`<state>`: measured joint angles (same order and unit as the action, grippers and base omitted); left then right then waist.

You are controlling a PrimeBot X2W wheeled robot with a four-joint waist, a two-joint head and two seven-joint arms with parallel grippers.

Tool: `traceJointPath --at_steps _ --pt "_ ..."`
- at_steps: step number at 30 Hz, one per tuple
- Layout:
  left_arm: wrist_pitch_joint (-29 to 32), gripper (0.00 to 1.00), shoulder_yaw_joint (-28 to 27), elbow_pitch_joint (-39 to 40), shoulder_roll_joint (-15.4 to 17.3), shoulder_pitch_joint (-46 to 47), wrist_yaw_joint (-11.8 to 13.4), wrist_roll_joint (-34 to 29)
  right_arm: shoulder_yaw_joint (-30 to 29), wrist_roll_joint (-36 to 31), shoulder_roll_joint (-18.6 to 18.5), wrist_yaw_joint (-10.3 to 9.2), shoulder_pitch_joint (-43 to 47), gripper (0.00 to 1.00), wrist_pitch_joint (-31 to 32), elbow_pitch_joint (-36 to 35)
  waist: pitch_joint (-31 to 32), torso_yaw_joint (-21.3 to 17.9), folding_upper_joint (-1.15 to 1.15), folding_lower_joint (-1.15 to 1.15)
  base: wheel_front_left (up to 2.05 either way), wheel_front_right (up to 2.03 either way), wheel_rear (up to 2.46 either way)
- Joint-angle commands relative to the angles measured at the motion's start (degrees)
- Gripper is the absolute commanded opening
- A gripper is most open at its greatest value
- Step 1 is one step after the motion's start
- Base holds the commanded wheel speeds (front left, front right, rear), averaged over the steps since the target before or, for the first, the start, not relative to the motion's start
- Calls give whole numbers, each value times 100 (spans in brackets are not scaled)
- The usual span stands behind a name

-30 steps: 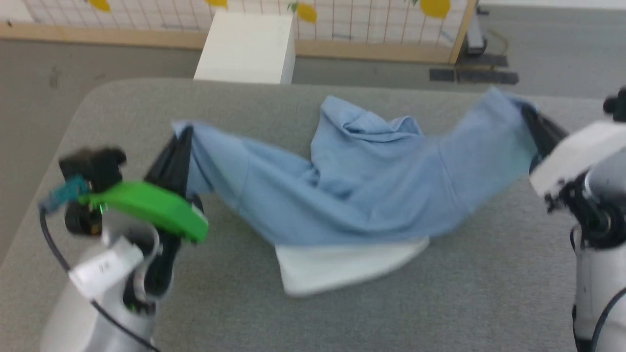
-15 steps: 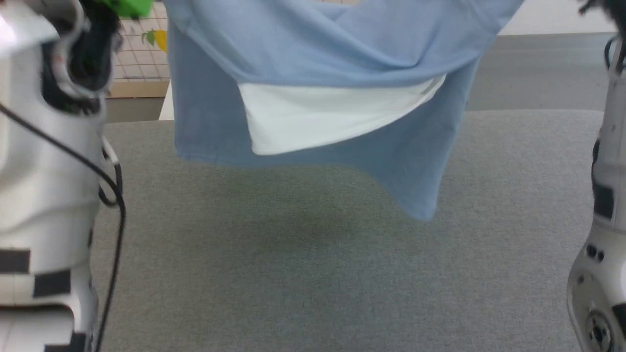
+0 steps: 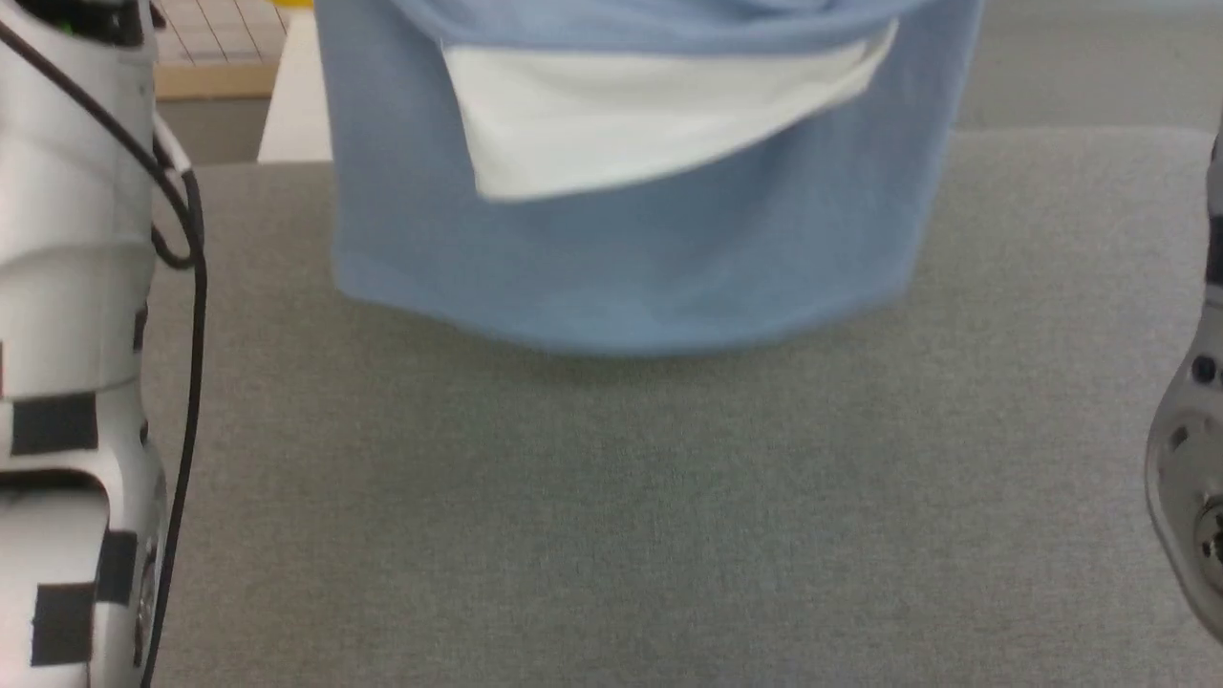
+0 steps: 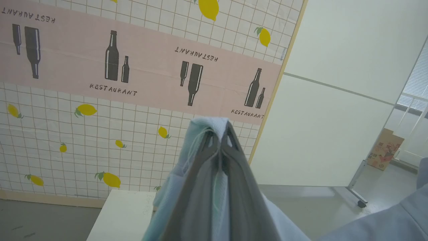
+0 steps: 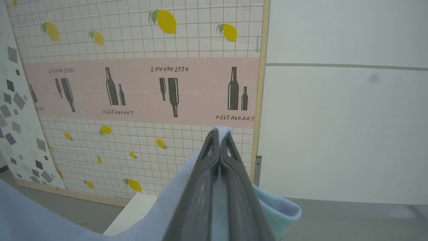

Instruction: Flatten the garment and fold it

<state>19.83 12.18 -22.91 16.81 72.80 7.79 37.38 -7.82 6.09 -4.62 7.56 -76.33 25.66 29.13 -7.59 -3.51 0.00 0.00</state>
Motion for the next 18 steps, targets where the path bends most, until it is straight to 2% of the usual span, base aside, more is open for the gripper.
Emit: traceJointPath --at_steps 1,11,15,18 --pt "-125 0 -13 -37 -20 242 28 -51 -65 -137 -22 -8 -224 0 -117 80 -683 -63 0 0 0 0 0" --pt "-1232 0 -277 -383 -301 1241 -108 -21 -695 -1038 -50 -8 -1258 0 -686 479 -2023 -17 0 0 0 0 0" --pt "-1372 0 -304 -383 -378 1137 -113 39 -844 -1157 -34 -8 -1320 0 -835 638 -2401 83 0 0 0 0 0" --pt "-1284 0 -338 -529 -284 970 -281 170 -790 -1121 -30 -8 -1151 0 -902 771 -2515 113 0 0 0 0 0"
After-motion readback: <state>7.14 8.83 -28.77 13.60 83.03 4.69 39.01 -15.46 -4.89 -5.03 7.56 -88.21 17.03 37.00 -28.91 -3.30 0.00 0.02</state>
